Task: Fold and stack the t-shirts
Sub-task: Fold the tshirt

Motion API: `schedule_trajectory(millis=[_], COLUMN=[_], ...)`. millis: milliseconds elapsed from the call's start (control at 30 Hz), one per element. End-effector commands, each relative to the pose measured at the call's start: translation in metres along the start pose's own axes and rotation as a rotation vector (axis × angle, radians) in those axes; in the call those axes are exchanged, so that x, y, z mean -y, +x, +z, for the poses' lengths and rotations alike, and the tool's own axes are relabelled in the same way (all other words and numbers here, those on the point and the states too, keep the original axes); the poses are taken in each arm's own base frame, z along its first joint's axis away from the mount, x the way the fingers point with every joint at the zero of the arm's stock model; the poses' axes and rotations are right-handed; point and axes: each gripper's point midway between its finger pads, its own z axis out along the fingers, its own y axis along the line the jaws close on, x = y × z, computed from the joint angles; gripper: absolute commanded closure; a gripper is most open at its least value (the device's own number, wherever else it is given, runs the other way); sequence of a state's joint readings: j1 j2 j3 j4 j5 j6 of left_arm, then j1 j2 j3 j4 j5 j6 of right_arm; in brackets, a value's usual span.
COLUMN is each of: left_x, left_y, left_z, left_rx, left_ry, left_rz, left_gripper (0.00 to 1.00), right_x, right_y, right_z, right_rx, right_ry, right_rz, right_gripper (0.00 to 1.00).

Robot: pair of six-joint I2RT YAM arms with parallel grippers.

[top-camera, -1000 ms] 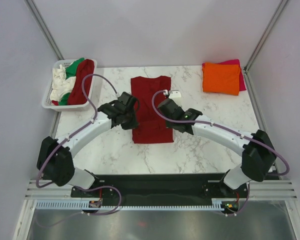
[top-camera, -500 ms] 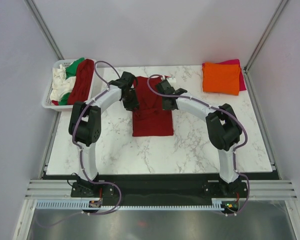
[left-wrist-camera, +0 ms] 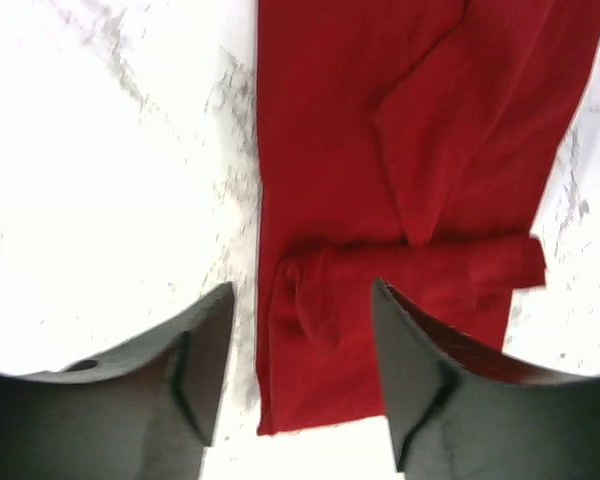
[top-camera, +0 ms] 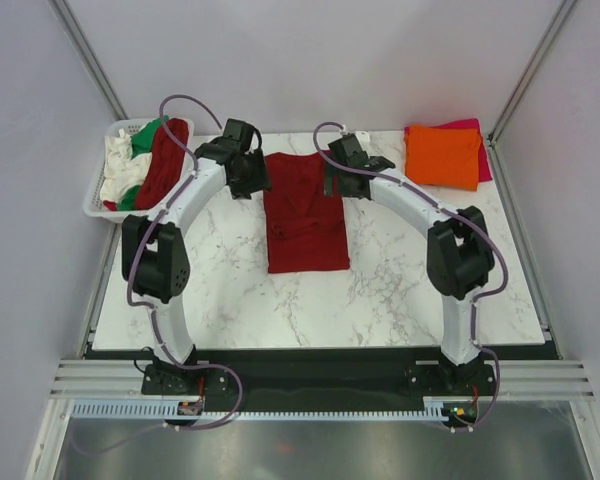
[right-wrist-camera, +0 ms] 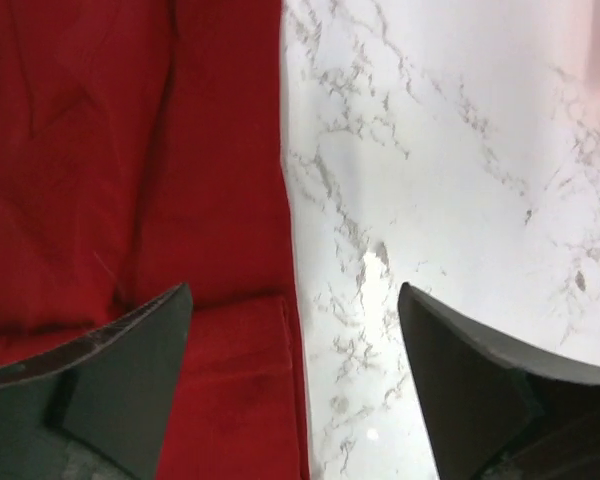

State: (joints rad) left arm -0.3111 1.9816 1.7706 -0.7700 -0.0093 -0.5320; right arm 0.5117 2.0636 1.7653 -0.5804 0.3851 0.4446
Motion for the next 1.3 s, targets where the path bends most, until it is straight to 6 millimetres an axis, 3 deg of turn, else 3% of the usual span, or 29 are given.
schedule_trajectory(millis=[0, 67, 167, 200, 267, 433, 567, 833, 967, 1000, 1067, 1133, 1167, 1200, 1267], left_x=[-0.004, 0.012, 0.019, 0.016, 0.018, 0.02, 0.02, 0.025, 0.029, 0.034, 0.036, 0.04, 0.041, 0.045, 0.046], left_y=[0.026, 0.043, 0.072, 0.082, 0.091, 0.113, 0.12, 0.112, 0.098, 0.088, 0.072, 0.042, 0.032, 0.005, -0.016], left_z=[-0.038, -0.038, -0.026, -0.018, -0.009, 0.018, 0.03, 0.047, 0.055, 0.056, 0.057, 0.056, 0.056, 0.043, 0.037], left_rx=[0.035, 0.028, -0.027, -0.052, -0.072, -0.133, -0.153, -0.146, -0.123, -0.104, -0.071, -0.008, 0.002, 0.032, 0.059], left_ry=[-0.03, 0.038, 0.067, 0.052, 0.048, 0.022, 0.011, -0.002, -0.003, 0.004, 0.002, -0.002, -0.003, 0.008, 0.001], left_rz=[0.033, 0.041, 0.056, 0.062, 0.061, 0.083, 0.088, 0.104, 0.11, 0.111, 0.111, 0.115, 0.11, 0.086, 0.079], left_gripper=[0.41, 0.43, 0.47, 0.48, 0.51, 0.53, 0.54, 0.54, 0.54, 0.54, 0.54, 0.53, 0.53, 0.53, 0.51], right_x=[-0.011, -0.028, -0.051, -0.051, -0.059, -0.065, -0.066, -0.069, -0.068, -0.07, -0.066, -0.059, -0.054, -0.051, -0.043], right_y=[0.01, 0.027, 0.061, 0.068, 0.083, 0.103, 0.112, 0.118, 0.096, 0.077, 0.063, 0.027, -0.007, -0.014, -0.048], right_z=[-0.034, -0.044, -0.043, -0.041, -0.035, -0.021, -0.016, 0.006, 0.024, 0.023, 0.035, 0.044, 0.041, 0.047, 0.041], right_rx=[0.006, -0.041, -0.133, -0.152, -0.201, -0.27, -0.294, -0.318, -0.288, -0.261, -0.245, -0.193, -0.137, -0.131, -0.072], right_ry=[-0.135, -0.253, -0.376, -0.377, -0.409, -0.427, -0.422, -0.396, -0.355, -0.353, -0.319, -0.289, -0.284, -0.276, -0.281], right_rz=[0.018, 0.03, 0.01, 0.007, -0.003, -0.01, -0.016, -0.048, -0.064, -0.063, -0.063, -0.046, -0.018, -0.007, 0.025], right_gripper=[0.1, 0.16, 0.6, 0.7, 0.81, 0.81, 0.81, 0.81, 0.8, 0.8, 0.79, 0.79, 0.79, 0.79, 0.7])
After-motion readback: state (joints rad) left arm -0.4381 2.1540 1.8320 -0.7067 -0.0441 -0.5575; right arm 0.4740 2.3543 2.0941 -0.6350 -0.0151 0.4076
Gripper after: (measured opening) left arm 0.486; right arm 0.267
